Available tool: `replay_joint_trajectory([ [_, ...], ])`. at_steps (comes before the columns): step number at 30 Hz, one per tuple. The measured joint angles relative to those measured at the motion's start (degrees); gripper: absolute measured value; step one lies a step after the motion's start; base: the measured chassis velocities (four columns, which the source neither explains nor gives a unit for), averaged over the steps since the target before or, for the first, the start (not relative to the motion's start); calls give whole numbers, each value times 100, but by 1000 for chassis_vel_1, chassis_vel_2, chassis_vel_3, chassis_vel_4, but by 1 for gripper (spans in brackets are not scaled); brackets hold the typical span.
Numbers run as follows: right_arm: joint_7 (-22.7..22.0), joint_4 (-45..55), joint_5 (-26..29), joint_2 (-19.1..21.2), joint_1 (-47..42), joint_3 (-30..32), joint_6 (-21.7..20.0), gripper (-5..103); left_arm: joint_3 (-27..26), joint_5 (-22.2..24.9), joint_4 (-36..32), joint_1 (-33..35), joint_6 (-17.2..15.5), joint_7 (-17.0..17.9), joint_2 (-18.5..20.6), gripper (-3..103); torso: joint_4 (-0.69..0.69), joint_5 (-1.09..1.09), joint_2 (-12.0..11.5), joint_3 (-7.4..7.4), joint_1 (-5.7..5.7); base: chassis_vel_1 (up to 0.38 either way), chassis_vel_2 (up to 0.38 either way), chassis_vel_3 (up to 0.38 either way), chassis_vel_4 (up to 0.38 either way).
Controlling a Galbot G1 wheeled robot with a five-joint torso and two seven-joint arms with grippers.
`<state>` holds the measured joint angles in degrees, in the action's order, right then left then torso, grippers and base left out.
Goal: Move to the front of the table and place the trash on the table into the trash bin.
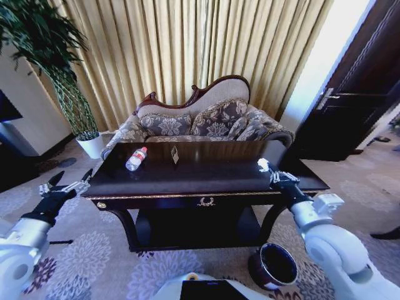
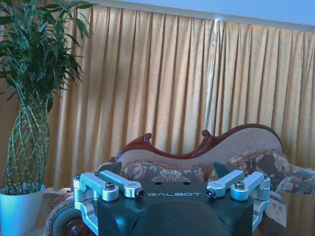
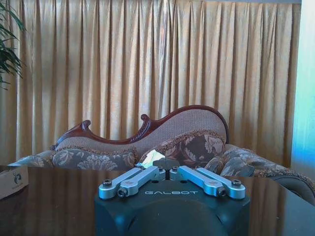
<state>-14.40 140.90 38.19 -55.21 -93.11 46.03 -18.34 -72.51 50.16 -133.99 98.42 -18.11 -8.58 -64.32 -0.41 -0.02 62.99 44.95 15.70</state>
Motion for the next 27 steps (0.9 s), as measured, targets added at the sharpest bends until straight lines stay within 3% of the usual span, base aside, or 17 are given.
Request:
replay_joint_trajectory([
  [27, -12, 62, -102, -295, -173, -71, -36, 0, 28, -20, -74, -2, -109, -4, -17, 100, -1, 1, -1, 0, 2, 30, -32, -24, 29],
])
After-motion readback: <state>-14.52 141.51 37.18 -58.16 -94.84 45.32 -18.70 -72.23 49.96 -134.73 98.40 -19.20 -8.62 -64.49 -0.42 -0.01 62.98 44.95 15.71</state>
